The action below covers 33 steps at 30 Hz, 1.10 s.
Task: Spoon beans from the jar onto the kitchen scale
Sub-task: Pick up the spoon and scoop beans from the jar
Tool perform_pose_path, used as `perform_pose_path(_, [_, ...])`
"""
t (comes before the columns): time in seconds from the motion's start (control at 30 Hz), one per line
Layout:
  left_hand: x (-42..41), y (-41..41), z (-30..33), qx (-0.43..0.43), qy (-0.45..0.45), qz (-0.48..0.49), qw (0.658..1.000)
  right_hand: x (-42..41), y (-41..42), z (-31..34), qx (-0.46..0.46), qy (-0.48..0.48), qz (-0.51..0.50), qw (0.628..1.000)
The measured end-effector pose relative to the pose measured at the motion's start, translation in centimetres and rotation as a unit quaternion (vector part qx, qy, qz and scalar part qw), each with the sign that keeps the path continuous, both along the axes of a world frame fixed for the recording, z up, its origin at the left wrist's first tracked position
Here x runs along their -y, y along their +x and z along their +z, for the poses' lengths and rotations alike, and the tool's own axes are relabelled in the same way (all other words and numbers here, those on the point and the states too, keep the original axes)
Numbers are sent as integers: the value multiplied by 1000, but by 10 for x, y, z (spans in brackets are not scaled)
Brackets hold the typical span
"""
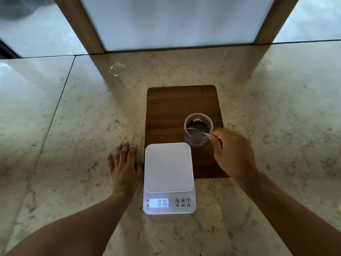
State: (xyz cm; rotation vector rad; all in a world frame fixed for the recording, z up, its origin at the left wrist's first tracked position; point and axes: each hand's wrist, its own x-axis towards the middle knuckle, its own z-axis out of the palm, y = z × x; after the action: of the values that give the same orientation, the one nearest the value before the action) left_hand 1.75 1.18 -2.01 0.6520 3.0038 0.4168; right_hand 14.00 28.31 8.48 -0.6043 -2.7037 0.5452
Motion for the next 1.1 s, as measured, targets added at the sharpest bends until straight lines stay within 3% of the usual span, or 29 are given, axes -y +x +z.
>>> perform_pose_path(0.3, [3, -3, -8, -11, -7, -3, 1000, -7, -7, 7, 36, 47, -21, 998])
perform_pose_path(0.53, [4, -4, -12, -21, -17, -8, 1000, -4, -7, 4, 10, 20, -35, 999])
perform_pose_path(0.73, [4, -4, -13, -21, -15, -4, 1000, -8, -13, 6, 71, 41, -71, 994])
perform_pose_path(1.1, [1, -3, -8, -14, -10, -3, 1000, -2, -23, -3, 110, -44, -104, 988])
